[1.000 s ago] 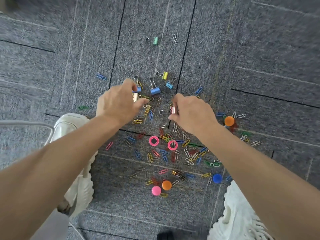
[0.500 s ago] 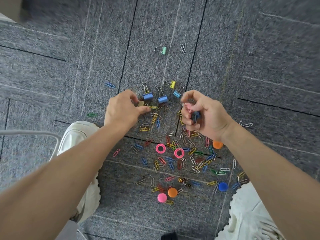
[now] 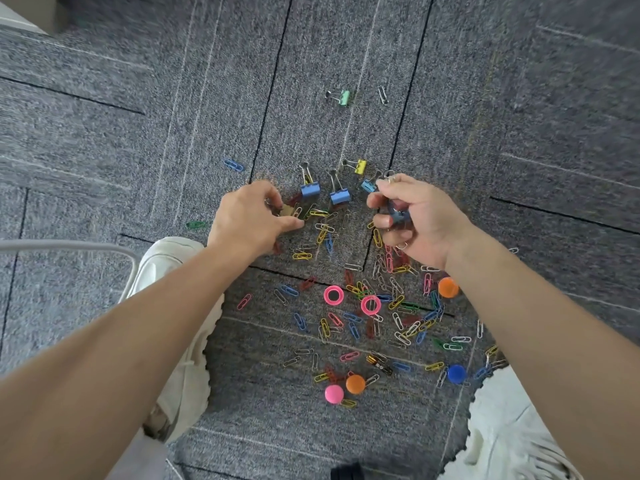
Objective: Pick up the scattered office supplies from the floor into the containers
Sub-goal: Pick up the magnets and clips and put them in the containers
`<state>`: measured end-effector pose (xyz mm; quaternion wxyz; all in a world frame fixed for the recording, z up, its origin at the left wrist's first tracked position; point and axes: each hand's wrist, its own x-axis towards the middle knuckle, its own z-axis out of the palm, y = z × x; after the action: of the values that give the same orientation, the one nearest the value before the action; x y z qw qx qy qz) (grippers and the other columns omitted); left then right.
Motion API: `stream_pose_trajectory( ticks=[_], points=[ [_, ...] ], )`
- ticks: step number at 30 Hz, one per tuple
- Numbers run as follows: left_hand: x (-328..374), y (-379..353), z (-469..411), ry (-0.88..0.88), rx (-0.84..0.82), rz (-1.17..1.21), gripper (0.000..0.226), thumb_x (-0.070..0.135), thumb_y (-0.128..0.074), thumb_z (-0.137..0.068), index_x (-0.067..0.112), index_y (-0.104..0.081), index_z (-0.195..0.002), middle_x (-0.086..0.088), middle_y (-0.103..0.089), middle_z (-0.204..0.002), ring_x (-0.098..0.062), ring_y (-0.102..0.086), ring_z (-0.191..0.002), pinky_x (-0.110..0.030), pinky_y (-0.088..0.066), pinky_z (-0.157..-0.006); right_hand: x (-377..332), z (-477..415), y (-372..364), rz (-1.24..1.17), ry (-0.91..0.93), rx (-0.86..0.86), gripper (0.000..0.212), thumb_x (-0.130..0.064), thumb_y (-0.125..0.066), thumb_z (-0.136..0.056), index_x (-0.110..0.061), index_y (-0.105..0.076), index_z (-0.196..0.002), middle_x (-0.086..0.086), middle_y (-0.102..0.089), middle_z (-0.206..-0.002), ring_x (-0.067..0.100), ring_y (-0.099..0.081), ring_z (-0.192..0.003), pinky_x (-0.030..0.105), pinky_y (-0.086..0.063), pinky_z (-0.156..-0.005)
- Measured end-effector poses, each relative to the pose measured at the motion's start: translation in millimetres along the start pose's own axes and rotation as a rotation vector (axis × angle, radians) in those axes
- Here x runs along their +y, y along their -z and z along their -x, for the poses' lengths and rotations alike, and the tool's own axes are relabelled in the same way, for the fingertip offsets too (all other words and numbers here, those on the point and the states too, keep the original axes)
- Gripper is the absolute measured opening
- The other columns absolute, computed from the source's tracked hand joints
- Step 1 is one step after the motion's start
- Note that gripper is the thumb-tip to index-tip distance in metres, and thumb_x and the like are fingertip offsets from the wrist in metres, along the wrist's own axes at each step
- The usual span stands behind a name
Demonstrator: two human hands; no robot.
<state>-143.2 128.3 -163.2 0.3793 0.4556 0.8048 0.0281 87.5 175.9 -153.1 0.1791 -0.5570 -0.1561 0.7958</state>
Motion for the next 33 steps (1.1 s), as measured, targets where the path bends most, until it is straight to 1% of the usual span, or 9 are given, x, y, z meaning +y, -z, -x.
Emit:
stream_pose_trajectory(
  ticks=[3, 7, 12, 17, 19, 24, 28, 30, 33],
  points=[
    [-4, 2, 2, -0.084, -0.005, 0.093, 0.03, 0.047, -0.08, -0.074, 0.027, -0.064, -0.09, 0.006, -0.064, -0.077, -0.008, -0.059, -0.061, -0.028, -0.054, -0.058, -3, -5, -4, 0.22, 0.1, 0.121, 0.011, -0.014, -0.051, -0.1, -0.018, -0.059, -0.094, 0.0, -0.053, -0.067, 0.012, -0.042, -0.051, 0.02, -0.021, -0.043],
    [-7, 3, 5, -0.2, -0.011, 0.265, 0.012, 0.03, -0.072, -0.087, 0.025, -0.067, -0.097, 0.008, -0.061, -0.073, -0.005, -0.051, -0.06, -0.019, -0.046, -0.054, -5, -20, -9, 0.92, 0.361, 0.47, 0.022, -0.033, -0.056, -0.098, -0.015, -0.063, -0.088, -0.001, -0.055, -0.066, 0.017, -0.048, -0.056, 0.028, -0.034, -0.053],
    [-10, 1, 2, -0.205, 0.062, 0.382, 0.01, 0.023, -0.058, -0.095, 0.022, -0.068, -0.097, 0.01, -0.06, -0.068, 0.001, -0.048, -0.049, -0.016, -0.04, -0.044, -12, -38, -19, 1.175, 0.212, 0.719, 0.054, -0.062, -0.065, -0.084, -0.013, -0.047, -0.07, 0.001, -0.047, -0.062, 0.018, -0.045, -0.053, 0.028, -0.024, -0.045],
    [-13, -7, 1, -0.171, 0.047, 0.388, 0.007, 0.019, -0.05, -0.095, 0.016, -0.056, -0.095, 0.005, -0.054, -0.071, -0.009, -0.043, -0.054, -0.023, -0.036, -0.049, -16, -42, -22, 1.119, 0.169, 0.697, 0.042, -0.049, -0.079, -0.077, -0.012, -0.062, -0.077, 0.004, -0.061, -0.072, 0.02, -0.054, -0.059, 0.024, -0.027, -0.045],
    [-11, -10, 4, -0.128, 0.0, 0.447, 0.003, 0.016, -0.048, -0.093, 0.015, -0.05, -0.092, 0.001, -0.054, -0.074, -0.012, -0.042, -0.057, -0.025, -0.037, -0.05, -13, -38, -20, 1.116, 0.191, 0.619, 0.032, -0.039, -0.079, -0.08, -0.013, -0.064, -0.069, 0.001, -0.059, -0.063, 0.013, -0.051, -0.051, 0.022, -0.029, -0.045],
    [-4, -9, 5, 0.031, -0.088, 0.718, 0.008, 0.011, -0.054, -0.078, 0.013, -0.048, -0.073, -0.004, -0.049, -0.064, -0.014, -0.039, -0.053, -0.027, -0.034, -0.048, 0, -23, -14, 1.063, 0.345, 0.485, 0.038, -0.024, -0.064, -0.079, -0.015, -0.04, -0.051, -0.001, -0.037, -0.049, 0.016, -0.031, -0.047, 0.026, -0.024, -0.047],
    [9, -1, 6, 0.09, -0.162, 0.938, 0.011, 0.007, -0.051, -0.06, 0.015, -0.044, -0.064, -0.015, -0.05, -0.078, -0.012, -0.035, -0.053, -0.023, -0.029, -0.046, 8, -9, -4, 0.409, 0.324, 0.289, 0.021, -0.006, -0.048, -0.087, -0.012, -0.043, -0.068, 0.003, -0.045, -0.062, 0.016, -0.037, -0.05, 0.022, -0.023, -0.046],
    [15, 0, 8, 0.109, -0.211, 1.024, 0.015, 0.004, -0.045, -0.055, 0.014, -0.04, -0.066, -0.013, -0.055, -0.071, -0.013, -0.034, -0.052, -0.023, -0.024, -0.046, 9, -3, -1, 0.09, 0.213, 0.186, 0.022, 0.001, -0.038, -0.089, -0.014, -0.042, -0.074, 0.003, -0.047, -0.063, 0.015, -0.04, -0.051, 0.022, -0.022, -0.046],
    [21, -4, 11, 0.135, -0.3, 1.081, 0.024, 0.004, -0.042, -0.056, 0.014, -0.043, -0.078, -0.003, -0.055, -0.061, -0.013, -0.035, -0.052, -0.023, -0.022, -0.047, 9, 4, 5, -0.137, 0.128, 0.078, 0.028, 0.002, -0.033, -0.087, -0.012, -0.054, -0.1, 0.003, -0.05, -0.066, 0.014, -0.043, -0.054, 0.023, -0.028, -0.045]
  ],
)
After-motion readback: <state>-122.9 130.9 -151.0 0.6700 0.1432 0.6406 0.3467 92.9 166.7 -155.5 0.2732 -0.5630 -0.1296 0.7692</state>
